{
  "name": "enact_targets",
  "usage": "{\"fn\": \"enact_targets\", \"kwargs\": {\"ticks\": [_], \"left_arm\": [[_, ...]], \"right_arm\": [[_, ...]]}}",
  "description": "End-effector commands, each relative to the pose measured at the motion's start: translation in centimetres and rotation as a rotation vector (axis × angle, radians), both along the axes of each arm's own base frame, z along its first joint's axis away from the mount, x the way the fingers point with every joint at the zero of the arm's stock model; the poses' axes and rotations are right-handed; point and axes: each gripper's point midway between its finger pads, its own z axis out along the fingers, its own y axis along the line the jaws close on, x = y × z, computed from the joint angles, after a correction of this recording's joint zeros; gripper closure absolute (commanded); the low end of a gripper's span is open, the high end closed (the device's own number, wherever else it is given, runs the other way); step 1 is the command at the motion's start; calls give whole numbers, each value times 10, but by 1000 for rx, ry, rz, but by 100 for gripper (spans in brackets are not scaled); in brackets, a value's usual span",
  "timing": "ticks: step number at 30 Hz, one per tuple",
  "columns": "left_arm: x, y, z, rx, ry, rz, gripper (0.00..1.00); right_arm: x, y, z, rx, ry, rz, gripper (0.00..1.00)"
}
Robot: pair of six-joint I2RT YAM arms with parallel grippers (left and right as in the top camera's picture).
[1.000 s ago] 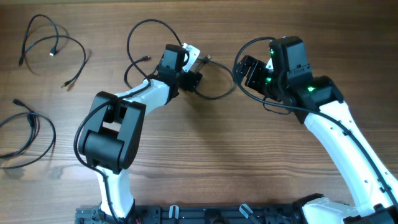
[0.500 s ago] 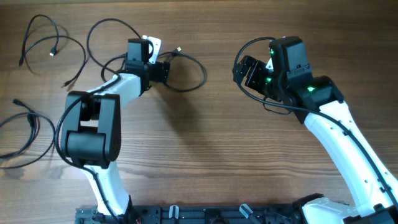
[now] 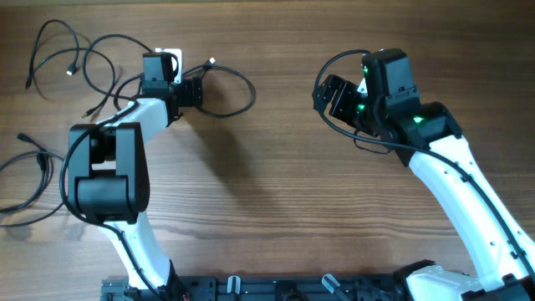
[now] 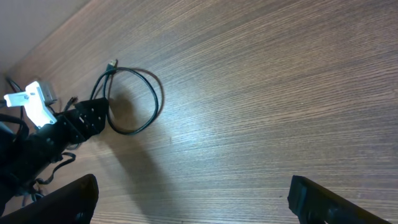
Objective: Untangle cables
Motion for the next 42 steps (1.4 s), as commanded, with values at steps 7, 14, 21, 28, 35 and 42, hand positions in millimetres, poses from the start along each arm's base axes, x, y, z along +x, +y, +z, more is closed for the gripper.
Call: {"fn": "enact_targets", "kwargs": {"ticks": [7,14,21,28,35,42], "left_arm": [[10,-12,60,19,-134,1,0],[-9,-27,190,-61,-350,24,0],[-105,-71,242,-119,-239,-123,0],[-140,-106,276,-141,-295,-231,0],[-149,-108,263,-133,-231,-241,0],[-149,-108,263,-133,-232,-241,0]], "right_arm": [[1,1,6,4,-18,15,0],[1,4,7,-10,-36,65,0],[-1,-28,67,-271,-320,157,0],[-39,-44,106,-373,-443,247,0],[-41,-45,82,-392,-347,270,0],[-29,-40,55,-407,-265,290,0]]}}
